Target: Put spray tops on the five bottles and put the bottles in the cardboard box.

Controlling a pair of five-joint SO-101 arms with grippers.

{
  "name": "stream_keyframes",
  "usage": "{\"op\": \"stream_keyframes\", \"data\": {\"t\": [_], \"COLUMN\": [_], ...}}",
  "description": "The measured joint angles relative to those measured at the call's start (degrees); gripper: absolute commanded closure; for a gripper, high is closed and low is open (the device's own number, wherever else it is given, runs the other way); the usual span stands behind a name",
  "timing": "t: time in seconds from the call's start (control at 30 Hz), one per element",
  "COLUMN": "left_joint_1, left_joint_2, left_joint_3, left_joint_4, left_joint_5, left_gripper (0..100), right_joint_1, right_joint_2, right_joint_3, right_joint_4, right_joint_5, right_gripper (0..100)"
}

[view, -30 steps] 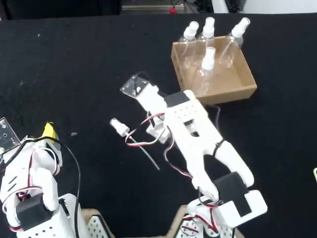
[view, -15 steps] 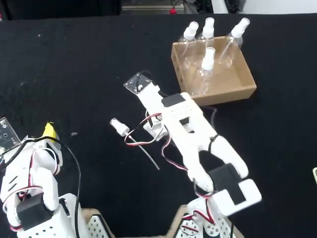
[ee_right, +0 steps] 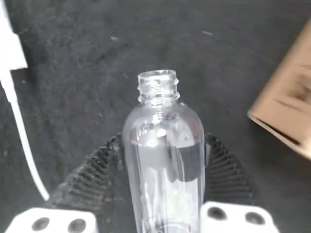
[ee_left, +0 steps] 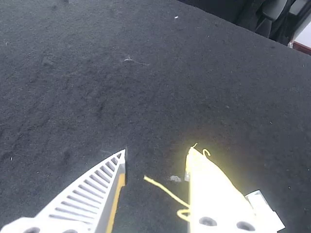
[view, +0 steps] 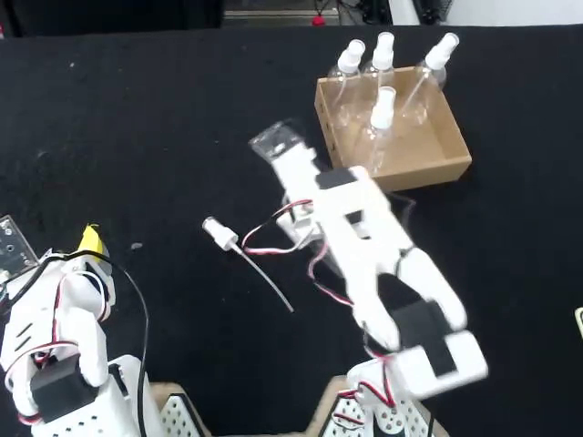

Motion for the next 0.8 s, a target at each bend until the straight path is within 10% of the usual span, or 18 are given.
{"op": "stream_keyframes", "data": {"t": [0.4, 0.8], "left_joint_1": [10.3, 25.8], "left_joint_2": [11.7, 51.2], "left_joint_3": [1.4, -16.1], "left_joint_4": [-4.7, -4.7], "left_joint_5": [-3.2, 1.2], "left_gripper": [80, 70], "right_joint_1": [23.2, 23.9], "right_joint_2": [-34.6, -42.9], "right_joint_3": [9.7, 26.4], "right_joint_4": [8.4, -3.3], "right_joint_5": [0.0, -8.1], "right_gripper": [82.8, 82.8]}}
